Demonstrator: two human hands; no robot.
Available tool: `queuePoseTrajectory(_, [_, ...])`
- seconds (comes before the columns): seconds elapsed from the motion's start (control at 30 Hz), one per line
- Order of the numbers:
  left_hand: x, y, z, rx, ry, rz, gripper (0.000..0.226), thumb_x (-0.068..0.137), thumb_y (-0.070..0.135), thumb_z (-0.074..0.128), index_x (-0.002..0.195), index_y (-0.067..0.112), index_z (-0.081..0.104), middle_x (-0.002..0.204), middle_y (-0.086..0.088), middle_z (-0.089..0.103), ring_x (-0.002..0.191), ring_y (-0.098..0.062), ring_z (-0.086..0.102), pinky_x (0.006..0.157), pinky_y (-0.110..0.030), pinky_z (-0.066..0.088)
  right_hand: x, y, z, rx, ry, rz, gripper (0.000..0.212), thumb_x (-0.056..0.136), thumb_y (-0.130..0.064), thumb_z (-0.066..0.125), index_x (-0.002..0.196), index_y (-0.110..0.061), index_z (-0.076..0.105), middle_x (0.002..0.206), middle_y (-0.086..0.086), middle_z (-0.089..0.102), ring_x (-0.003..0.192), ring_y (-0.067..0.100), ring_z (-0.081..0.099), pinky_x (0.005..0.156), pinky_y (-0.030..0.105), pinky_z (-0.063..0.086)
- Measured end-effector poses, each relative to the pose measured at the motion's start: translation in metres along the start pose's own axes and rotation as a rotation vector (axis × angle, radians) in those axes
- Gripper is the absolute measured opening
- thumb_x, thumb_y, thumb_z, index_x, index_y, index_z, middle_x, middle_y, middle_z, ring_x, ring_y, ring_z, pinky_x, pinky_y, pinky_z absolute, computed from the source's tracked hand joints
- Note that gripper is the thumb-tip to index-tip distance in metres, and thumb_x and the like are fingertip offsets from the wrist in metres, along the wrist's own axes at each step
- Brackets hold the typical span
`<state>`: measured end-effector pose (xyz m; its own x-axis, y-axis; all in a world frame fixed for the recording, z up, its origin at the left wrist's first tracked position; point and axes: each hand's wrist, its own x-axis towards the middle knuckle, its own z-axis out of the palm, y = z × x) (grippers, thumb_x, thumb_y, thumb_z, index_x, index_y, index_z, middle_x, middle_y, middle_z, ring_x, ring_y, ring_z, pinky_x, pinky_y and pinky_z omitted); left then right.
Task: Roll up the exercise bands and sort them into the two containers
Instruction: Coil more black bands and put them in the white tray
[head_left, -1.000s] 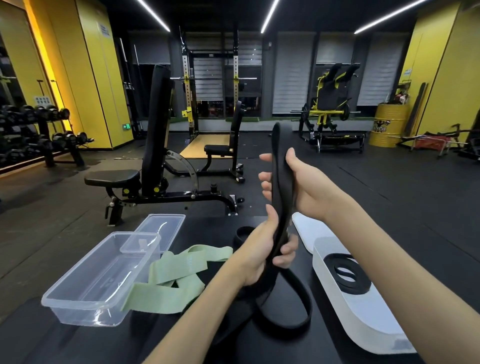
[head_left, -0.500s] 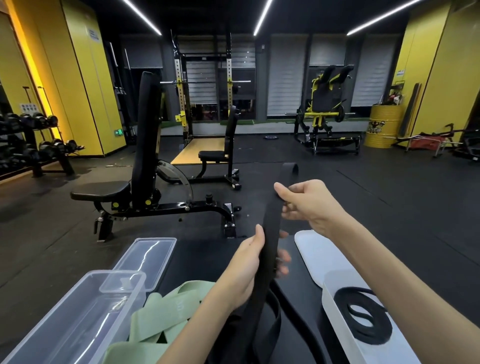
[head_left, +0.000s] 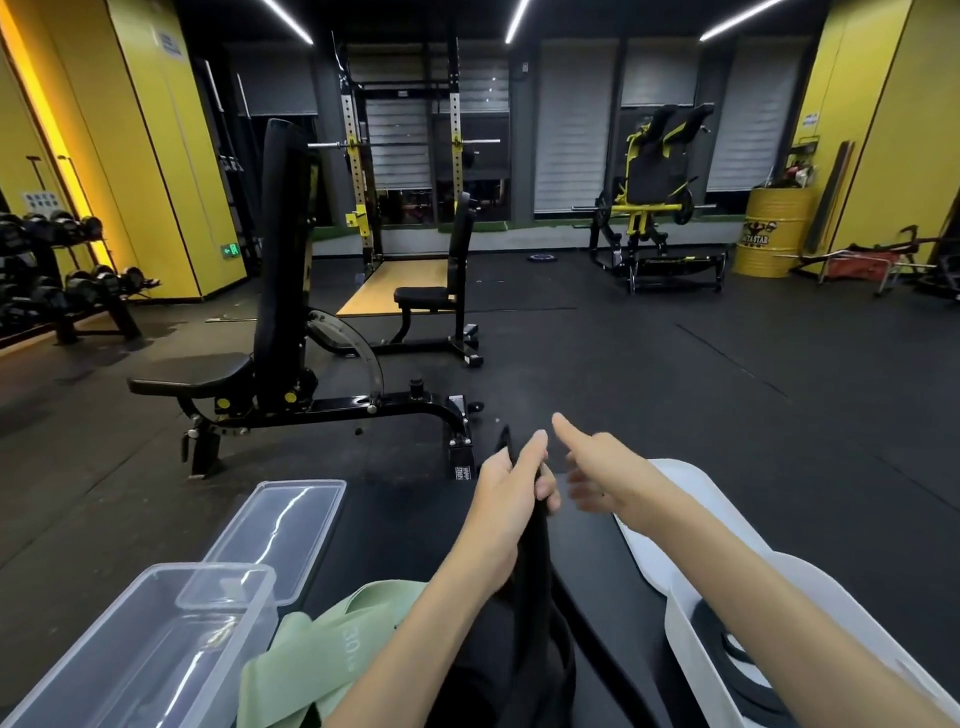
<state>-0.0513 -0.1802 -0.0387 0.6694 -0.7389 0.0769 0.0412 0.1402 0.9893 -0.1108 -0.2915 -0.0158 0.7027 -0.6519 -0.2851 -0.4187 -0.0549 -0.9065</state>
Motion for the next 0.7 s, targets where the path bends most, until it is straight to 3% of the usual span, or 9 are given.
queuePoseTrajectory(0.07, [0.010, -0.005, -0.003, 0.009, -0.031, -0.039, 0.035, 0.086, 0.043, 0.062, 0.078, 0.013, 0.045, 0.054, 0.007, 0.044, 0.061, -0.019, 0.049, 0.067, -0.029, 0.043, -0.003, -0.004, -0.002, 0.185, -0.250, 0.036, 0.056, 0.091, -0.059, 0.044, 0.086, -0.006, 0.060, 0.064, 0.005, 0.052, 0.052, 0.017, 0.047, 0.063, 0.028, 0.045])
queuePoseTrajectory(0.13, [0.017, -0.009, -0.004, -0.123, -0.116, -0.100, 0.021, 0.093, 0.028, 0.057, 0.088, 0.010, 0.048, 0.057, 0.004, 0.042, 0.056, -0.017, 0.050, 0.057, -0.025, 0.044, 0.001, -0.008, 0.000, 0.303, -0.380, 0.020, 0.041, 0.094, -0.048, 0.047, 0.085, -0.010, 0.058, 0.055, 0.004, 0.047, 0.042, 0.016, 0.038, 0.052, 0.027, 0.039])
queuePoseTrajectory(0.27, [0.028, -0.017, -0.014, -0.253, -0.218, -0.201, 0.013, 0.099, 0.015, 0.047, 0.097, 0.004, 0.054, 0.064, -0.003, 0.048, 0.060, -0.017, 0.057, 0.057, -0.024, 0.047, 0.026, -0.008, 0.005, 0.199, -0.350, -0.058, 0.032, 0.097, -0.025, 0.047, 0.084, 0.000, 0.062, 0.047, 0.005, 0.046, 0.035, 0.015, 0.037, 0.044, 0.026, 0.033])
queuePoseTrajectory(0.43, [0.040, -0.034, -0.022, -0.276, -0.233, -0.259, 0.011, 0.097, 0.020, 0.051, 0.094, 0.010, 0.055, 0.065, -0.001, 0.048, 0.060, -0.016, 0.053, 0.057, -0.024, 0.044, 0.055, -0.009, 0.018, 0.178, -0.361, -0.061, 0.035, 0.097, -0.018, 0.048, 0.101, 0.014, 0.063, 0.070, 0.011, 0.066, 0.038, 0.020, 0.045, 0.033, 0.022, 0.036])
queuePoseTrajectory(0.5, [0.046, -0.042, -0.022, -0.311, -0.205, -0.285, 0.020, 0.098, 0.027, 0.050, 0.100, 0.009, 0.058, 0.071, -0.004, 0.054, 0.064, -0.019, 0.059, 0.060, -0.026, 0.048, 0.070, -0.011, 0.024, 0.247, -0.292, -0.043, 0.031, 0.098, -0.017, 0.047, 0.095, 0.006, 0.066, 0.079, 0.009, 0.069, 0.050, 0.018, 0.059, 0.038, 0.022, 0.042])
queuePoseTrajectory(0.57, [0.048, -0.054, -0.022, -0.290, -0.157, -0.339, 0.039, 0.098, 0.042, 0.044, 0.110, 0.009, 0.060, 0.079, -0.006, 0.058, 0.066, -0.020, 0.061, 0.061, -0.028, 0.049, 0.089, -0.017, 0.026, 0.369, -0.210, -0.036, 0.030, 0.099, -0.018, 0.045, 0.088, -0.002, 0.067, 0.088, 0.008, 0.070, 0.068, 0.015, 0.066, 0.058, 0.025, 0.051])
queuePoseTrajectory(0.63, [0.052, -0.066, -0.023, -0.303, -0.084, -0.373, 0.051, 0.096, 0.053, 0.037, 0.111, 0.009, 0.059, 0.076, -0.002, 0.055, 0.057, -0.015, 0.055, 0.055, -0.026, 0.045, 0.109, -0.025, 0.024, 0.500, -0.169, -0.072, 0.032, 0.100, -0.017, 0.042, 0.084, -0.002, 0.065, 0.089, 0.009, 0.069, 0.071, 0.015, 0.066, 0.073, 0.029, 0.053])
queuePoseTrajectory(0.7, [0.059, -0.070, -0.023, -0.388, -0.019, -0.395, 0.048, 0.096, 0.055, 0.036, 0.105, 0.011, 0.054, 0.065, 0.002, 0.048, 0.047, -0.010, 0.041, 0.045, -0.021, 0.038, 0.124, -0.026, 0.025, 0.550, -0.171, -0.089, 0.035, 0.102, -0.020, 0.038, 0.084, -0.003, 0.064, 0.090, 0.009, 0.068, 0.075, 0.016, 0.065, 0.076, 0.028, 0.053])
